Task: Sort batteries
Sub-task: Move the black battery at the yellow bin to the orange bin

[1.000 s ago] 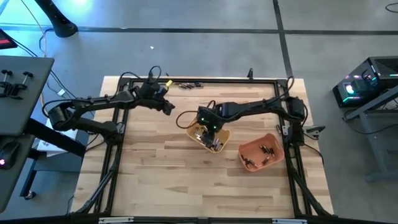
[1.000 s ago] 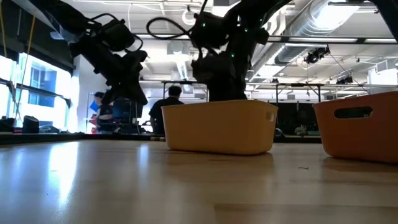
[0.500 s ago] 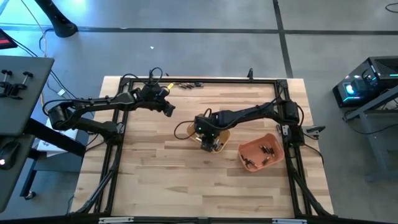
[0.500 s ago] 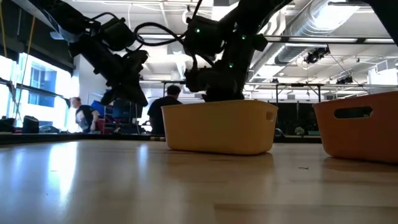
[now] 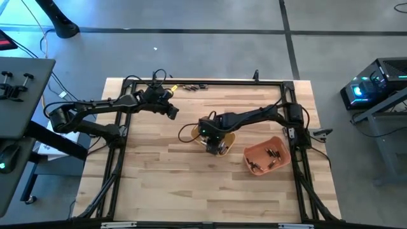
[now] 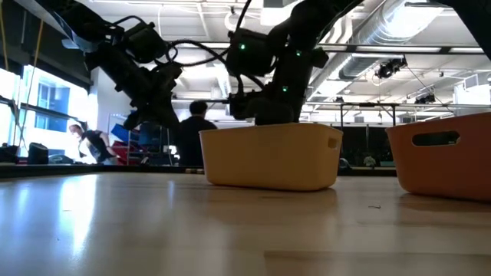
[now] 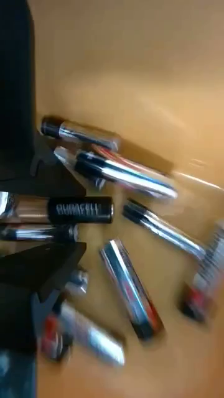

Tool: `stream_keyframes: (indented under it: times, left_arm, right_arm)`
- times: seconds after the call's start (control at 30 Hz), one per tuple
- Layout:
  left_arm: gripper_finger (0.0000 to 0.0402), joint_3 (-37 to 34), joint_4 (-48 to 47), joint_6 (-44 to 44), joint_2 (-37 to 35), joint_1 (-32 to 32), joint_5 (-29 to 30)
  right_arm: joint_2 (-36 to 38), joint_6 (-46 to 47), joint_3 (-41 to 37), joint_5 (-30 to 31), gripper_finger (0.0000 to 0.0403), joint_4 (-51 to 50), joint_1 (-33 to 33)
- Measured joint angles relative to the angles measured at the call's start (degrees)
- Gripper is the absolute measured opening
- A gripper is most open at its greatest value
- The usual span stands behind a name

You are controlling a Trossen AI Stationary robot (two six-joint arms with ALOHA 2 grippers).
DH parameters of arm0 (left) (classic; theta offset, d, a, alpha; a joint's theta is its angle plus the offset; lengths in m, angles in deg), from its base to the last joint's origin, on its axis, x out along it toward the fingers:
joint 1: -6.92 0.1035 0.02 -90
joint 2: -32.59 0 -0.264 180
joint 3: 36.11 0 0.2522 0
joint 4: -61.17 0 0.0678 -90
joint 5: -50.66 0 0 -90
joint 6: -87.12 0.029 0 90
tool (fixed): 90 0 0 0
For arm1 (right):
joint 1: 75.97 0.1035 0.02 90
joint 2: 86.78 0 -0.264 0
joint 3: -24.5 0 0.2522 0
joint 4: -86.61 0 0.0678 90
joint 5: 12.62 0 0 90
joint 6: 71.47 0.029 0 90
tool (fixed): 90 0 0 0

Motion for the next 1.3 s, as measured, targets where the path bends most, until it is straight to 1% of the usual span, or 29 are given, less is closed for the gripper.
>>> stream_keyframes:
  times: [0.07, 0.23, 0.3, 0.37, 0.43, 0.5, 0.53, 0.57, 0.6, 0.67, 0.73, 1.07, 1.23, 1.3]
  left_arm:
    - [0.0, 0.02, -0.08, -0.03, 0.0, 0.02, -0.04]
    - [0.0, 0.02, -0.54, -0.03, 0.0, 0.02, -0.1]
    - [0.0, 0.02, -0.8, 0.0, 0.0, 0.04, -0.09]
    - [0.0, 0.02, -1.12, -0.03, 0.0, 0.04, -0.09]
    - [0.0, 0.02, -1.37, 0.0, 0.0, 0.04, -0.09]
    - [0.0, 0.02, -1.29, 0.0, 0.0, 0.04, -0.08]
    - [0.0, 0.02, -1.31, 0.0, 0.0, 0.04, -0.04]
    - [0.0, 0.02, -1.3, 0.02, 0.02, 0.04, -0.01]
    - [0.0, 0.02, -1.29, 0.04, 0.02, 0.04, 0.19]
    - [0.0, 0.02, -1.29, 0.04, 0.02, 0.06, 0.96]
    - [0.0, 0.02, -1.26, 0.04, 0.02, 0.08, 1.49]
    - [0.0, 0.02, -1.42, 0.0, 0.04, 0.08, 1.64]
    - [0.0, 0.02, -1.55, -0.03, 0.04, 0.08, 1.64]
    - [0.0, 0.03, -1.59, 0.02, 0.04, 0.08, 1.64]
  right_arm:
    - [-1.0, -0.06, 0.17, -1.92, 0.0107, -0.11, -0.02]
    - [-2.0, -0.39, 0.16, -1.85, 0.0109, 0.39, 0.06]
    - [-2.05, -2.45, 0.12, -1.87, 0.0113, 0.44, -0.02]
    - [-2.1, -4.0, 0.11, -1.69, 0.0108, 0.11, -0.05]
    - [-2.12, -4.2, 0.09, -1.03, 0.0086, -0.41, -0.03]
    - [-2.08, -4.28, 0.11, 0.03, 0.0054, -0.24, 0.07]
    - [-1.86, -4.43, 0.19, 0.24, 0.0029, 0.22, 0.12]
    - [-2.02, -4.31, 0.19, 0.17, 0.0012, 0.56, 0.06]
    - [-2.06, -4.2, 0.21, 0.23, 0.0006, 0.6, -0.04]
    - [-2.18, -3.54, 0.38, 1.29, 0.0001, -0.17, -0.15]
    - [-2.3, -3.12, 1.25, 0.91, 0.0001, -0.84, -0.27]
    - [-2.49, -2.36, 4.79, 1.31, 0.0001, -2.89, -1.03]
    - [-0.13, -1.64, 6.85, 1.43, 0.0, -4.01, -2.24]
    - [1.06, -1.39, 7.29, -0.15, 0.0, -4.05, -2.71]
